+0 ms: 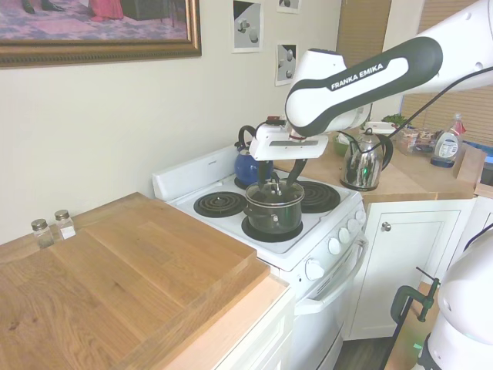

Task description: Uncover the lid of the pot

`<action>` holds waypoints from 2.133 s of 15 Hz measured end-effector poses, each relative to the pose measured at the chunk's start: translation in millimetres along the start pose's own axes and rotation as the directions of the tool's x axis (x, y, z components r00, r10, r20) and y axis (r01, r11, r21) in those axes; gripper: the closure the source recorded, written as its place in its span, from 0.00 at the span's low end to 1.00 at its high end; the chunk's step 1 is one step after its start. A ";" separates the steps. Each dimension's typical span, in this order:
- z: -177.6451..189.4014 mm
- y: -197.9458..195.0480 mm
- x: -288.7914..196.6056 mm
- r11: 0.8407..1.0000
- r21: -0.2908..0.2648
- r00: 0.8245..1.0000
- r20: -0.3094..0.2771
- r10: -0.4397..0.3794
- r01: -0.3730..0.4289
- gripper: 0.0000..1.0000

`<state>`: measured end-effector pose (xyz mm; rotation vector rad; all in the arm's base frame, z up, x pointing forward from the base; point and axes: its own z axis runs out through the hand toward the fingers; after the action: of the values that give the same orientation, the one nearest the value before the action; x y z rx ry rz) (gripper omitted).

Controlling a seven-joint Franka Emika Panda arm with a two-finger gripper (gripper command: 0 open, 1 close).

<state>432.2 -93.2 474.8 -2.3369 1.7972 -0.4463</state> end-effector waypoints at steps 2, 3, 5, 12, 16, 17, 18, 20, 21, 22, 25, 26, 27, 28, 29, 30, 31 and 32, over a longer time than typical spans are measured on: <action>2.0 -2.0 10.2 0.997 0.013 0.996 -0.050 0.071 -0.071 0.00; 1.5 -3.0 14.6 0.995 0.026 0.993 -0.070 0.097 -0.096 0.00; 2.3 -5.7 19.8 0.992 0.030 0.988 -0.091 0.123 -0.121 1.00; 13.2 -17.7 24.1 0.991 0.016 0.986 -0.104 0.134 -0.133 1.00; 14.0 -18.2 23.0 0.991 0.013 0.985 -0.109 0.131 -0.130 1.00; 15.1 -18.2 23.0 0.991 0.010 0.985 -0.109 0.132 -0.132 1.00; 16.6 -18.1 22.9 0.991 0.008 0.985 -0.109 0.133 -0.133 1.00; 20.4 -18.0 22.9 0.991 0.002 0.985 -0.106 0.133 -0.134 1.00; 21.6 -18.0 23.0 0.991 0.001 0.985 -0.105 0.133 -0.134 1.00; 22.1 -18.2 23.1 0.991 0.002 0.985 -0.105 0.134 -0.134 1.00; 22.0 -17.8 23.9 0.990 0.002 0.985 -0.106 0.138 -0.138 1.00; 21.8 -17.8 24.3 0.990 0.004 0.985 -0.106 0.139 -0.139 1.00; 21.5 -18.0 24.7 0.990 0.007 0.984 -0.107 0.139 -0.139 1.00; 21.4 -18.0 25.3 0.990 0.010 0.984 -0.108 0.140 -0.140 1.00; 21.5 -18.0 26.0 0.990 0.013 0.984 -0.108 0.142 -0.141 1.00; 21.6 -17.6 27.3 0.989 0.015 0.983 -0.109 0.145 -0.144 1.00; 21.5 -16.9 29.4 0.989 0.020 0.983 -0.109 0.151 -0.149 1.00; 21.3 -15.8 31.8 0.988 0.025 0.982 -0.108 0.157 -0.155 1.00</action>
<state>461.1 -120.8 463.9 -2.1786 1.9998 -0.5735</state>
